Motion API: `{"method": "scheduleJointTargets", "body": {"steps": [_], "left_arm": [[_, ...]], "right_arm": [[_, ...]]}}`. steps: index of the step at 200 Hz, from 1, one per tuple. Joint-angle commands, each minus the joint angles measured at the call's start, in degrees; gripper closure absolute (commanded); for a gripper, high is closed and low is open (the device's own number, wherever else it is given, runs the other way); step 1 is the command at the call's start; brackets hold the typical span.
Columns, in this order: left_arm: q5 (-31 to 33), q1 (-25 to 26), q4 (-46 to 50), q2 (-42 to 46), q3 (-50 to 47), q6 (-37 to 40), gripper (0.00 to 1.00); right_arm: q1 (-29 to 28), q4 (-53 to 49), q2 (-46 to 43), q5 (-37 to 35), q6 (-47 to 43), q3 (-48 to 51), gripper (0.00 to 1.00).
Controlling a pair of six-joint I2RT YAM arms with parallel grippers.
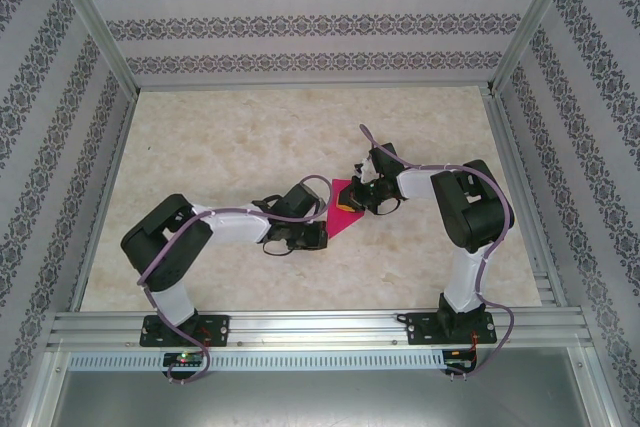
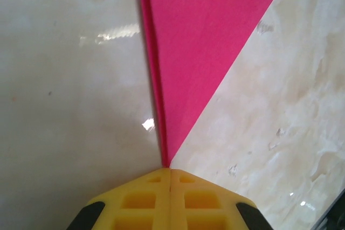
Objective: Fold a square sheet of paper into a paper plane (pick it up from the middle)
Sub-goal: Fourth fold the wing at the center of the table.
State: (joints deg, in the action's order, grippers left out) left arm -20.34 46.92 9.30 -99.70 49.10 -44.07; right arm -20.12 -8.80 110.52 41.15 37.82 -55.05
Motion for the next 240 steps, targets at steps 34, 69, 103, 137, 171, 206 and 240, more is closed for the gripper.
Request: {"method": "scheduleJointTargets", "body": {"steps": [34,69,103,137,171,206,240], "left_arm": [[7.6,0.8,-0.8,5.7,3.4,2.2,0.96],[7.8,0.8,-3.1,-1.1,7.1,1.8,0.96],[9.1,0.8,-3.7,-4.3,7.3,1.6,0.98],[7.9,0.8,-3.2,-5.5,5.9,1.1,1.0],[7.3,0.8,-2.1,-5.8,4.1,-0.2,1.0],[7.1,0.8,-3.1,-6.0,2.2,-1.8,1.0],[7.3,0.8,-3.5,-6.0,1.6,-2.2,1.0]], "right_arm": [[1.4,-4.8,5.6,-13.0,-0.3,2.2,0.94],[1.1,-4.3,5.6,-12.3,-0.1,2.0,0.94],[1.0,-3.6,4.6,-11.2,-0.3,2.1,0.94],[1.0,-2.5,3.2,-10.0,-0.4,2.2,0.94],[1.1,0.0,-1.1,-7.0,-0.7,1.6,0.93],[0.2,3.0,-8.0,-4.1,-0.2,3.6,0.92],[-1.5,4.0,-10.2,-3.4,0.7,7.3,0.92]]}}
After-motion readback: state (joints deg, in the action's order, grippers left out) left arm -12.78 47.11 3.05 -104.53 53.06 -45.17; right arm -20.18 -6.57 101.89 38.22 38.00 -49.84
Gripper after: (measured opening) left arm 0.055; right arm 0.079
